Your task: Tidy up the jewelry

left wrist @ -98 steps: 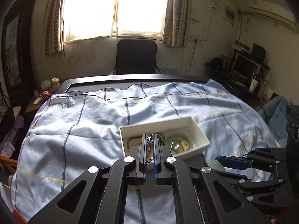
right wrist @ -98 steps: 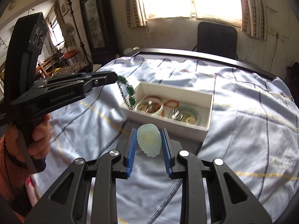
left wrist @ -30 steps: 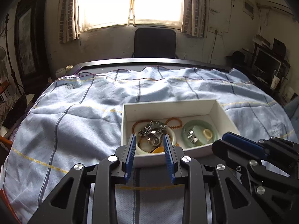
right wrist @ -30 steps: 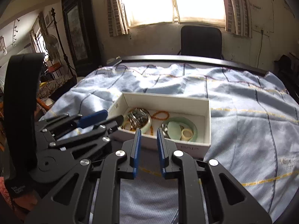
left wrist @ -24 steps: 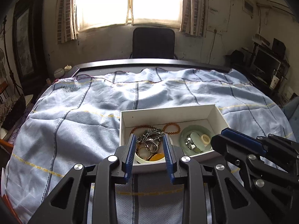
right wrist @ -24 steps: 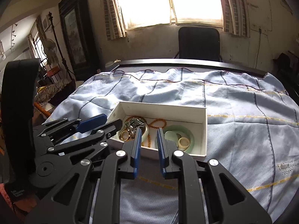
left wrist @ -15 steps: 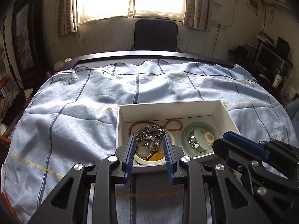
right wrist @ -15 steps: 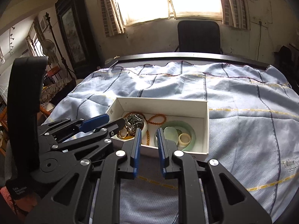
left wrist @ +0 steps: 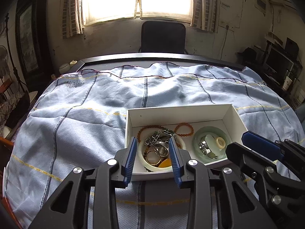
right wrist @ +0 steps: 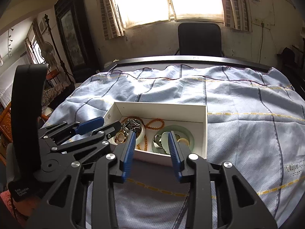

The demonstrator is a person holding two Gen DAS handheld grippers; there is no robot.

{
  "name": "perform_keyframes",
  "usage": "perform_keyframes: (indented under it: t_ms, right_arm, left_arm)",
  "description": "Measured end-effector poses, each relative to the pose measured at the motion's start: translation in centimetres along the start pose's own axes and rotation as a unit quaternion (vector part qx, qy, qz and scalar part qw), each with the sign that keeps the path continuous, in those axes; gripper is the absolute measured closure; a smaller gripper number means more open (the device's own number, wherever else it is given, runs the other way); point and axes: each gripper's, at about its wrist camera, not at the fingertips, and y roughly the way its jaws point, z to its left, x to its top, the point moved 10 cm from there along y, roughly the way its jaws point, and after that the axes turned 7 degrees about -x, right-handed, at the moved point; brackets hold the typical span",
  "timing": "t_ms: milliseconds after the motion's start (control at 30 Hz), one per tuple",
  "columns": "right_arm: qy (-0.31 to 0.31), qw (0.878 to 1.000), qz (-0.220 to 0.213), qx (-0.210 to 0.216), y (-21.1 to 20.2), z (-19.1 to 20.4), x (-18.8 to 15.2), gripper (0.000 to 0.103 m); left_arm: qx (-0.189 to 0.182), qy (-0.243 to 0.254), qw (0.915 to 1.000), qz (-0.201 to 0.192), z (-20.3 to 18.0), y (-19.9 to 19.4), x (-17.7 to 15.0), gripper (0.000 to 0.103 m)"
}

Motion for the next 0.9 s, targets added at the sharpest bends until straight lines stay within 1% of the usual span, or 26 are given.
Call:
perform_keyframes:
  t_ms: [467,533,667,833,900]
  right_arm:
    - [0.001,1.0,-0.002,-0.001,-0.17,0.05,-0.01,0.068]
    - [0.001,1.0,-0.002,-0.001,-0.12,0.01,-0.01,0.068]
    - [0.001,1.0,-0.002,-0.001,-0.14,0.02,0.01,0.068]
    - [0.001,1.0,-0.003,-0.002,-0.19,0.06,0.08,0.067]
    - [0.001,1.0,-0.003,-0.002,-0.2,0.06,0.07,0.066]
  left_arm:
    - [0.002,0.0,1.0,-0.001,0.11,0.01,0.03,0.068]
    - [0.002,-0.001,1.0,-0.001,0.22,-0.02,0.05,0.066]
    - [0.011,0.001,0.9999,-0.006,0.43,-0.24,0.15,0.06]
    - [0.014,-0.001,0.9999,-0.007,0.48,-0.28,0.13,0.057]
    - [0.016,-0.002,0.9998,-0.008,0.55,-0.3,0.14,0.054]
